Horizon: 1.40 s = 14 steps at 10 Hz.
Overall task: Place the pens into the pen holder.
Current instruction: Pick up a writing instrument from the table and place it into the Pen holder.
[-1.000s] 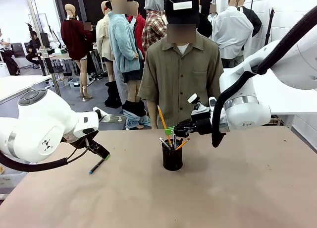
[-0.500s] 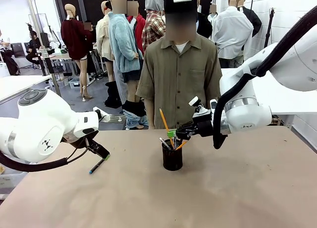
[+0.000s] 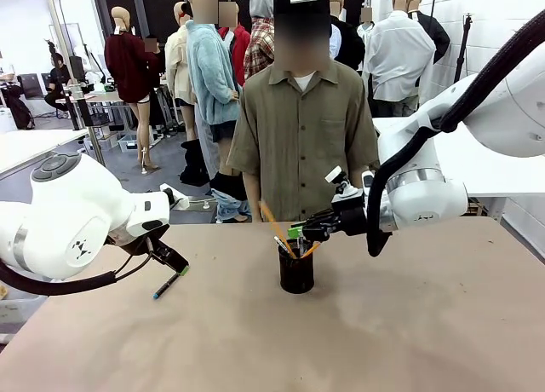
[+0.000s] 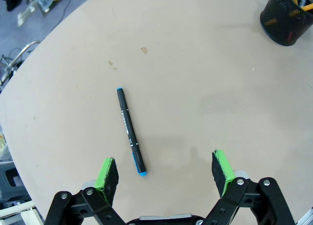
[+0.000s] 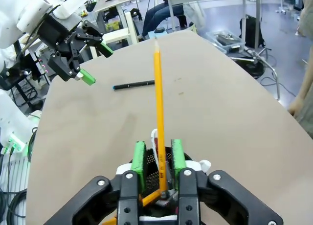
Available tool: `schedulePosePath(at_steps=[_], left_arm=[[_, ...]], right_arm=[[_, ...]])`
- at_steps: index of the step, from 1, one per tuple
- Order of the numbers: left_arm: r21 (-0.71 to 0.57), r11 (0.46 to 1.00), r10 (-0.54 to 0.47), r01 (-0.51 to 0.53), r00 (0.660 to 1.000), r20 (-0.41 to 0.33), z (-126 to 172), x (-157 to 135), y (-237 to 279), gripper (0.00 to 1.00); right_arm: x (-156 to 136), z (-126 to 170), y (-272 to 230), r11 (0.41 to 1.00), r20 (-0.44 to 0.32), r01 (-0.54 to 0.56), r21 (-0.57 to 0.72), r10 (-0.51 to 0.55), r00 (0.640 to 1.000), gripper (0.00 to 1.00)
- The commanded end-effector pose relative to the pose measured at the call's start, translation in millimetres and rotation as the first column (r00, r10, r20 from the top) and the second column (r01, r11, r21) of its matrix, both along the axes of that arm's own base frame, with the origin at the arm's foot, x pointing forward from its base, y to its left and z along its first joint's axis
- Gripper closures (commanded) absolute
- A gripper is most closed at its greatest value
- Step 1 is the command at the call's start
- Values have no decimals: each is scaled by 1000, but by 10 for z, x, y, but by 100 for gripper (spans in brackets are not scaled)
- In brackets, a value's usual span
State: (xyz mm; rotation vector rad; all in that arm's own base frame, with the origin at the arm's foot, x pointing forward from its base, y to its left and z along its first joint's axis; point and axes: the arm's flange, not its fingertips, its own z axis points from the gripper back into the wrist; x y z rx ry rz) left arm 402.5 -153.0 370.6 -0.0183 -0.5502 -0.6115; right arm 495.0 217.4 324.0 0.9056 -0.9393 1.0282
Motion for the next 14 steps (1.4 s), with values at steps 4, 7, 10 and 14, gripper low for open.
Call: schedulePosePath(at_steps=[4, 7, 10, 14], left_arm=[[-4, 1000, 4, -4, 1000, 0, 5, 1, 20, 0], [-4, 1000, 4, -4, 1000, 0, 5, 1, 20, 0], [-4, 1000, 4, -4, 1000, 0, 5, 1, 20, 0], [-4, 1000, 4, -4, 1000, 0, 5, 1, 20, 0]], right_arm=[[-66, 59, -208, 999, 15, 31, 11, -31, 999, 55], [-211, 221, -362, 998, 72, 49, 42, -52, 996, 55], [-429, 518, -684, 991, 166, 95, 92, -109, 980, 55], [-687, 849, -1539, 953, 197, 292, 84, -303, 933, 55]])
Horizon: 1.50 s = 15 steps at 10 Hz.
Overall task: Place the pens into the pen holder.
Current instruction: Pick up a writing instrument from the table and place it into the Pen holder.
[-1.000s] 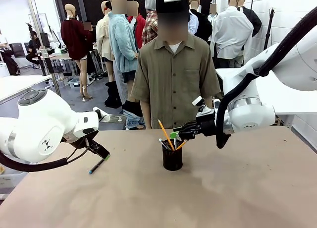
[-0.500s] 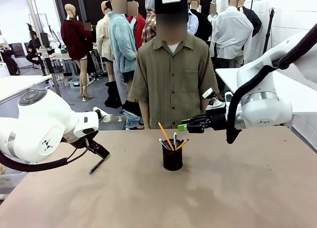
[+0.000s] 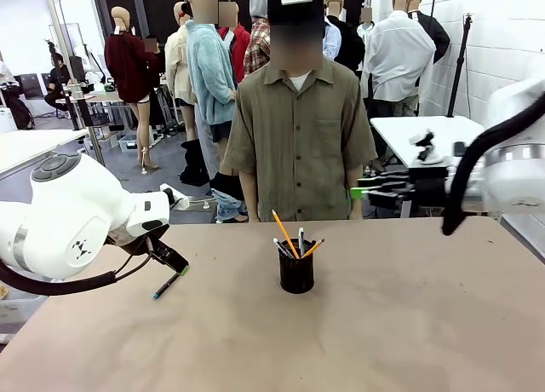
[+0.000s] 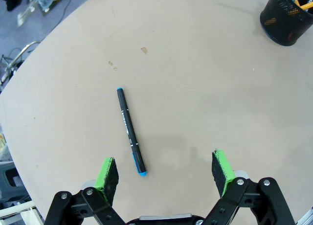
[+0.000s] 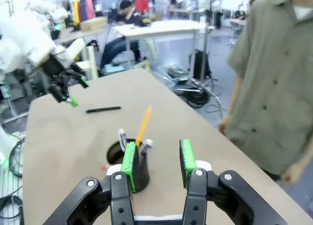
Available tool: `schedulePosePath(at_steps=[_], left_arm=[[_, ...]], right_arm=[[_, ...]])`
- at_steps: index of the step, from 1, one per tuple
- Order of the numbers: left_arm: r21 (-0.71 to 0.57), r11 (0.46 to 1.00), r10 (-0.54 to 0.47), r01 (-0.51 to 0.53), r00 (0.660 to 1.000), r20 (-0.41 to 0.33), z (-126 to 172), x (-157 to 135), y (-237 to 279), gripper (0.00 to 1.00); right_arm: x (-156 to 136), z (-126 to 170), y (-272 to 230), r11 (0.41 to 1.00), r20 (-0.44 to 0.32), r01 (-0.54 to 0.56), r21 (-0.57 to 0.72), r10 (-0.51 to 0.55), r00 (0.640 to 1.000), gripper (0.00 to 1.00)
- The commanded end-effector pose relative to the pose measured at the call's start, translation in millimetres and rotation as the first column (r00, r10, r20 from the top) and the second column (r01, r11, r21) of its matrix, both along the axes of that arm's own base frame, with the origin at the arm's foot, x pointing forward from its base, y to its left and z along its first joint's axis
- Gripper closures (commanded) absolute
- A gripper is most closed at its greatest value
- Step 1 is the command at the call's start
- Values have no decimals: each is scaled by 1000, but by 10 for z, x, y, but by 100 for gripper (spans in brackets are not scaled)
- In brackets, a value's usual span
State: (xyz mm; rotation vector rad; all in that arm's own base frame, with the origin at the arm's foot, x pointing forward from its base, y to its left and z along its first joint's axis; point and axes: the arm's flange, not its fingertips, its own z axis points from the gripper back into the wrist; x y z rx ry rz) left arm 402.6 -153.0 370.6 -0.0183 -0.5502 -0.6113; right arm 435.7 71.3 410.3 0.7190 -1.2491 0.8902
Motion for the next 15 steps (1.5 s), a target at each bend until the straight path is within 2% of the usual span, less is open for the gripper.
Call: schedulePosePath(at_steps=[1, 2, 3, 5, 7, 9, 11, 12, 14, 15], left_arm=[[-4, 1000, 3, -3, 1000, 0, 5, 0, 19, 0], [-4, 1000, 3, -3, 1000, 0, 5, 0, 19, 0], [-4, 1000, 3, -3, 1000, 0, 5, 0, 19, 0], [-4, 1000, 3, -3, 1000, 0, 5, 0, 19, 0], [-4, 1000, 3, -3, 1000, 0, 5, 0, 19, 0], [-4, 1000, 3, -3, 1000, 0, 5, 0, 19, 0], [-4, 1000, 3, -3, 1000, 0, 5, 0, 19, 0], [-4, 1000, 3, -3, 1000, 0, 5, 0, 19, 0], [-4, 1000, 3, -3, 1000, 0, 5, 0, 19, 0], [-4, 1000, 3, -3, 1000, 0, 5, 0, 19, 0]], right_arm=[[-122, 25, -311, 991, -57, 125, -48, -128, 990, 55], [-162, 62, -445, 984, -75, 164, -70, -169, 983, 55], [-216, 132, -589, 971, -141, 221, -89, -232, 962, 55], [-305, 342, -814, 928, -268, 305, -213, -356, 895, 55], [-359, 639, -985, 856, -397, 337, -393, -488, 777, 55], [-370, 909, -981, 782, -488, 282, -555, -581, 652, 55], [-365, 1107, -884, 710, -491, 192, -677, -630, 601, 55], [-329, 1190, -881, 667, -490, 160, -727, -668, 560, 55], [-240, 1237, -786, 611, -484, 83, -787, -696, 530, 55], [-210, 1183, -724, 572, -470, 68, -817, -731, 495, 35]])
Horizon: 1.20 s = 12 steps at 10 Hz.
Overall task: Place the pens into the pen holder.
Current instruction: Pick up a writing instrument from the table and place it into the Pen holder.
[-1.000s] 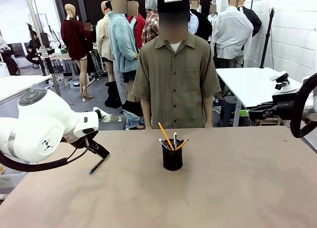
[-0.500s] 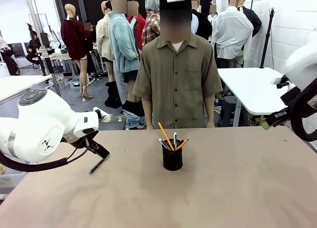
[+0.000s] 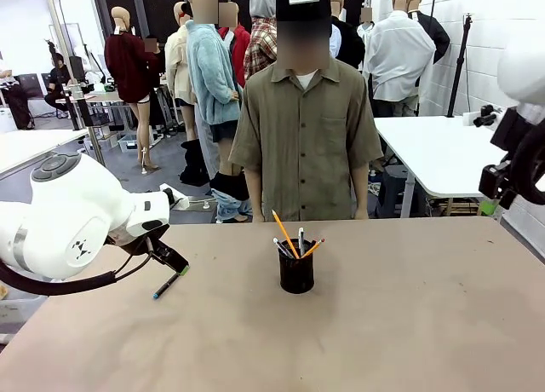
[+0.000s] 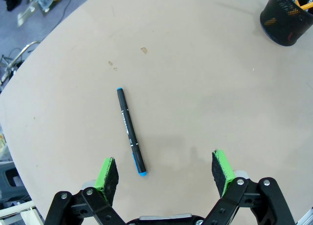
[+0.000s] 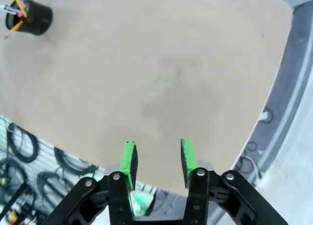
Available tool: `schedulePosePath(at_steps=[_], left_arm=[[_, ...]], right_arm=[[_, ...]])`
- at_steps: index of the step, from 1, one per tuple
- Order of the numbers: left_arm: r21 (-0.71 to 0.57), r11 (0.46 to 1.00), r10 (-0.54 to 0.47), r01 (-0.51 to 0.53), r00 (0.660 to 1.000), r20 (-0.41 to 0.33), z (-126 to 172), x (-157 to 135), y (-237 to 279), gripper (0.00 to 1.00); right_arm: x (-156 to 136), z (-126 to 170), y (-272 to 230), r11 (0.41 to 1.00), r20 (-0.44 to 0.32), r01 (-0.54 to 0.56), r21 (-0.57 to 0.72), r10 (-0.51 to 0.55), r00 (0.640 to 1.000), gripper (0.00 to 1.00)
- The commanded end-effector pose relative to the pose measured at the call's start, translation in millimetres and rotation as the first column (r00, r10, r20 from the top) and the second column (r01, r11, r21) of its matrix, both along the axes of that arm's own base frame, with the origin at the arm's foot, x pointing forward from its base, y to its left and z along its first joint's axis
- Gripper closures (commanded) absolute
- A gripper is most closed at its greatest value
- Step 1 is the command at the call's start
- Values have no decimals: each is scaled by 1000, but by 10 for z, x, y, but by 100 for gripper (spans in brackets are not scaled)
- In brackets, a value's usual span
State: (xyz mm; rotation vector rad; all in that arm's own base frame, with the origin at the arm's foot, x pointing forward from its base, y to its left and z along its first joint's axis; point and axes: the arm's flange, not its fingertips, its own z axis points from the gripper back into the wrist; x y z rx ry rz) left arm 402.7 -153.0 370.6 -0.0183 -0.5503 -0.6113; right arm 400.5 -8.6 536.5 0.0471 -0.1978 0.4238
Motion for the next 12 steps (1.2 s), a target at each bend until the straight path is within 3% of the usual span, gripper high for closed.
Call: schedulePosePath(at_steps=[1, 2, 5, 8, 9, 10, 12], left_arm=[[-4, 1000, 3, -3, 1000, 0, 4, 0, 19, 0], [-4, 1000, 3, -3, 1000, 0, 4, 0, 19, 0], [-4, 1000, 3, -3, 1000, 0, 4, 0, 19, 0], [0, 1000, 0, 0, 1000, 0, 0, 0, 0, 0], [32, 999, 37, -34, 995, -89, 2, 212, -47, 0], [78, 995, 73, -61, 983, -170, -10, 438, -101, 0], [135, 983, 153, -124, 961, -229, -16, 822, -141, 0]], right_arm=[[179, -142, 125, 999, -68, 14, -31, -16, 998, 15], [238, -225, 183, 998, -69, 40, -49, -43, 997, 0], [307, -486, 278, 995, -90, 64, -72, -70, 993, 0], [347, -695, 257, 999, -39, 43, -20, -44, 998, 0], [340, -541, 239, 997, -96, 51, -50, -55, 994, 0], [340, -541, 239, 997, -96, 51, -50, -55, 994, 0], [340, -541, 239, 997, -96, 51, -50, -55, 994, 0]])
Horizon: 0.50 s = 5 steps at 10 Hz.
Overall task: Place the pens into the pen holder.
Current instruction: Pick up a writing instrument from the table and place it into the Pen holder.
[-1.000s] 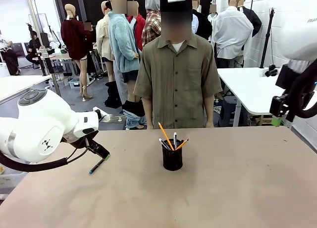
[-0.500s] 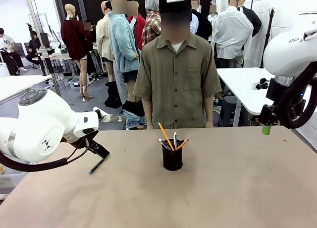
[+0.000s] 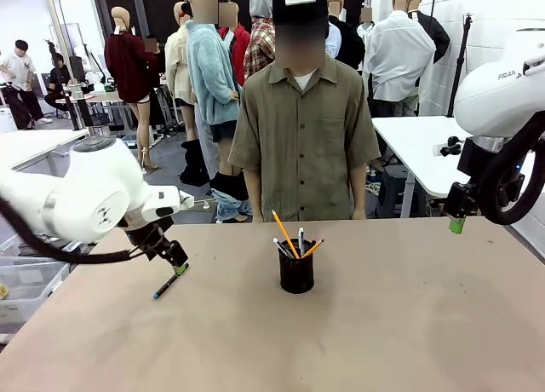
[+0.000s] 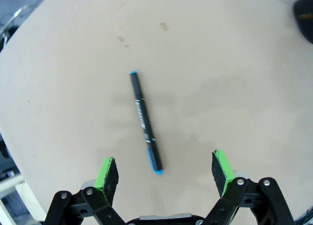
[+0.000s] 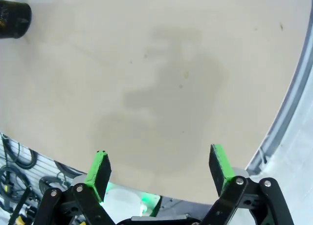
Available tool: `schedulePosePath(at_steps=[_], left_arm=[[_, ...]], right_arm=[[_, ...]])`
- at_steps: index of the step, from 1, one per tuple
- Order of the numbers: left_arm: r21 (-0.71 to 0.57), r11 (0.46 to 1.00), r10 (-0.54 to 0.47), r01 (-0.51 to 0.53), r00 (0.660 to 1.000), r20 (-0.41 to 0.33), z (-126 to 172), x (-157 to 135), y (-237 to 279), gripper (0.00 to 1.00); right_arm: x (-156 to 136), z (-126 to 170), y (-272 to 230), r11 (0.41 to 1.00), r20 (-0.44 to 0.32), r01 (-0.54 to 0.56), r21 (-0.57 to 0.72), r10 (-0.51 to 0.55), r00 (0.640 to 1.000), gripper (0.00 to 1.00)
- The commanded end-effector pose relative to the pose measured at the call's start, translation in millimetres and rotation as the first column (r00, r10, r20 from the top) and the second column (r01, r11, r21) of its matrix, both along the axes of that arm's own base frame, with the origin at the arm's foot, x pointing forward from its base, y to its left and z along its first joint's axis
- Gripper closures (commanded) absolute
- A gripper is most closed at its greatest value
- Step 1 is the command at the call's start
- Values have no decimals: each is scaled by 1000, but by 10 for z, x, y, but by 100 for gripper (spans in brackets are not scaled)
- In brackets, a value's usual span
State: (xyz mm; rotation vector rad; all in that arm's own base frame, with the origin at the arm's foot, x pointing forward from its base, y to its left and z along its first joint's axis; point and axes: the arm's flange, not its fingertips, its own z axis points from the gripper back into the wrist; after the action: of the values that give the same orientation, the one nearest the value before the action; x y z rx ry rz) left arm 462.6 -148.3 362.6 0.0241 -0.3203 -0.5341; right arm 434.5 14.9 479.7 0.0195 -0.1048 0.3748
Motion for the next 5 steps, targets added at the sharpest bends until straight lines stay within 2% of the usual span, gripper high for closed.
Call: schedulePosePath(at_steps=[1, 3, 5], left_arm=[[61, 996, 63, -60, 996, -56, 15, 343, -206, 0], [86, 994, 77, -66, 989, -127, -191, 553, -252, 0], [88, 995, 68, -56, 987, -148, -352, 619, -251, 0]], right_arm=[[0, 28, 4, 1000, -11, 3, -6, -3, 1000, 0], [0, 28, 4, 1000, -11, 3, -6, -3, 1000, 0], [0, 28, 4, 1000, -11, 3, -6, -3, 1000, 0]])
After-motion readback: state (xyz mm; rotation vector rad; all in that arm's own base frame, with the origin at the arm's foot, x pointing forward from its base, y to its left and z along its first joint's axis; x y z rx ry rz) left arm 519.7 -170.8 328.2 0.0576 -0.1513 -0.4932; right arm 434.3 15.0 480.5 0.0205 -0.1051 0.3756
